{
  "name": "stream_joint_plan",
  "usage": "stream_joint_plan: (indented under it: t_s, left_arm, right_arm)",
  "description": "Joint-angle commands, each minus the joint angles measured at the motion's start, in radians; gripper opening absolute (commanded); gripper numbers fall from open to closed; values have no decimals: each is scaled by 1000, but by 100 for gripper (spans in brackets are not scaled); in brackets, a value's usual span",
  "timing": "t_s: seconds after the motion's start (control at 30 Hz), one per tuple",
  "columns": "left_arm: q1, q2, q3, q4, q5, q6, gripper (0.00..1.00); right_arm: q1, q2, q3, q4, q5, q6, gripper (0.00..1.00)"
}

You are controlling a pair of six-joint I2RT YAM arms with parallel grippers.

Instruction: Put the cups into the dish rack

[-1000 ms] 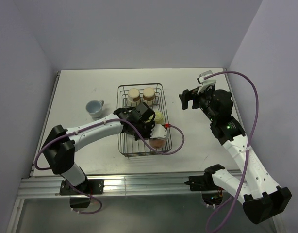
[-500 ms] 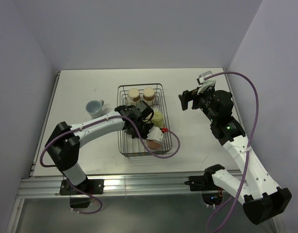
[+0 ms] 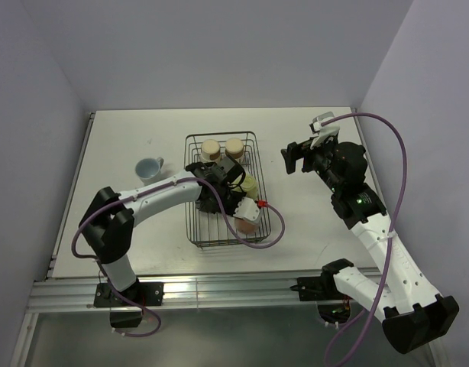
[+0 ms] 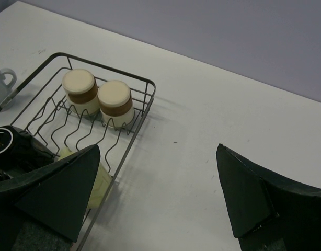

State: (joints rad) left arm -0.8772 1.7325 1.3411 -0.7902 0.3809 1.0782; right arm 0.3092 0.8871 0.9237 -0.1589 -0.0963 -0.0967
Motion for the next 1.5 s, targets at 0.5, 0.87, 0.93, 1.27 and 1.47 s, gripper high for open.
stream_joint_plan:
  t_s: [0.5, 0.87, 0.93, 1.27, 1.47]
  left_arm:
    - [33, 38, 52, 46, 144, 103, 3]
    - [35, 56, 44, 69, 158, 127, 13]
    - [37, 62, 43, 71, 158, 131, 14]
    - [38, 79, 43, 69, 156, 140, 22]
    - [38, 79, 32, 80, 150, 132, 29]
  right_arm:
    - [-9, 22, 26, 19, -5, 3, 100]
    - [-9, 38, 30, 21, -22, 15, 100]
    - [-9, 39, 29, 25, -28, 17, 100]
    - [-9, 39, 29, 27, -36, 20, 100]
    - [-9, 41, 26, 33, -43, 25, 100]
